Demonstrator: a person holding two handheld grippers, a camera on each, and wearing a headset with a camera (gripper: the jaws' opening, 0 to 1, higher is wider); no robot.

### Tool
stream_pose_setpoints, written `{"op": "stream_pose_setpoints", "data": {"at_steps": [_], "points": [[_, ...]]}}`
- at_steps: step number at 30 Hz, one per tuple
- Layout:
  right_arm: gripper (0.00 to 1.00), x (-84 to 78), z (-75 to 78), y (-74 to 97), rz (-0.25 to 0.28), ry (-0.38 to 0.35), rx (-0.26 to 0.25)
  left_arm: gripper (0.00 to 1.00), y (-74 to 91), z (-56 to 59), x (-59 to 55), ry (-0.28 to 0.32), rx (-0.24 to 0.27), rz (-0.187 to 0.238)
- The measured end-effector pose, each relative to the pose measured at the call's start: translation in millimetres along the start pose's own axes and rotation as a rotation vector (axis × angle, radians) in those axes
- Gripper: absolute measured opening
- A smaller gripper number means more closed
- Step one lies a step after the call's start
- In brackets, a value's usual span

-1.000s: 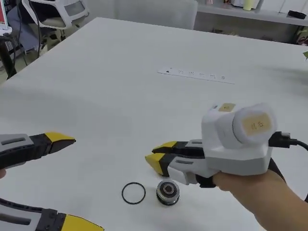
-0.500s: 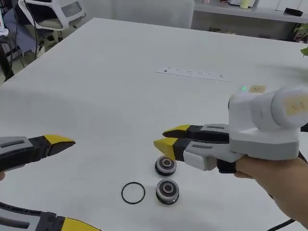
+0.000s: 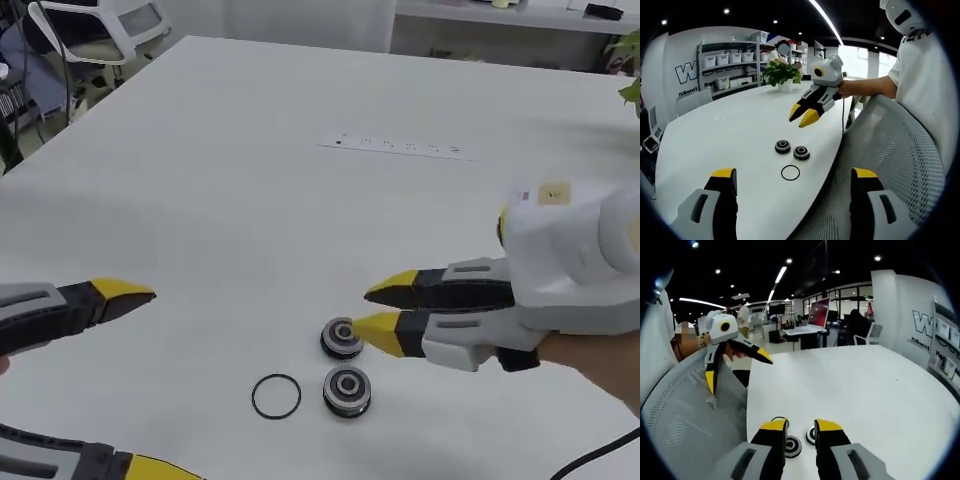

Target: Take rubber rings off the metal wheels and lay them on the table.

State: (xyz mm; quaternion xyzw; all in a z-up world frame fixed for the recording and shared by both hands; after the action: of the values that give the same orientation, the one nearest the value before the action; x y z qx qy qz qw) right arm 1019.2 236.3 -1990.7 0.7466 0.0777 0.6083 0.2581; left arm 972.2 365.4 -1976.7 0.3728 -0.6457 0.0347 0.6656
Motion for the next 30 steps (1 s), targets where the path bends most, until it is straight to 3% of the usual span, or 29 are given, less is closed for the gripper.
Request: {"op": "stream_pose_setpoints", "data": {"at_steps": [4, 7, 12, 19, 21, 23, 25, 30], "points": [[0.2, -22.0, -0.5, -3.2, -0.076, -0.023, 0.025, 0.92, 2.5, 0.3, 10.0, -0.007, -0.002, 0.029], [0.2, -33.6, -1.7, -6.3, -0.107, -0.045, 0.049, 0.92, 2.8, 0.8, 16.5, -0.001, -0.011, 0.045], [0.22, -50.6, -3.2, -8.8, -0.159, -0.075, 0.074, 0.92, 0.9, 3.8, 29.6, -0.039, -0.036, 0.058], [0.24, -64.2, -9.9, -14.1, -0.212, -0.084, 0.108, 0.92, -10.9, 16.4, 67.1, -0.121, -0.113, 0.123], [0.25, -66.4, -12.4, -16.0, -0.223, -0.082, 0.119, 0.91, -15.8, 27.2, 74.4, -0.15, -0.17, 0.139], [0.26, -68.5, -12.9, -16.5, -0.23, -0.081, 0.123, 0.89, -21.0, 33.1, 80.8, -0.162, -0.195, 0.148], [0.26, -69.6, -12.7, -16.7, -0.234, -0.081, 0.123, 0.87, -26.2, 39.3, 84.0, -0.178, -0.229, 0.152], [0.26, -70.6, -14.1, -18.4, -0.232, -0.086, 0.129, 0.85, -45.3, 46.2, 74.8, -0.233, -0.276, 0.103]]}}
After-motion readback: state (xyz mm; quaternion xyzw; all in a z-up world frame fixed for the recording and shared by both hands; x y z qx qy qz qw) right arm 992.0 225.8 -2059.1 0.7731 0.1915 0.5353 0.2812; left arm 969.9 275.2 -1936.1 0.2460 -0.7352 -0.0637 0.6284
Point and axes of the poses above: the centre of the closed fingertips' face, and the gripper's own axes: y roughly backward along the fingers, z roughly to its right, x roughly out of its top, the point moved 1 cm from there along y, roughly backward along the fingers, and after that the axes turned 12 degrees about x, right-handed, at the moved point
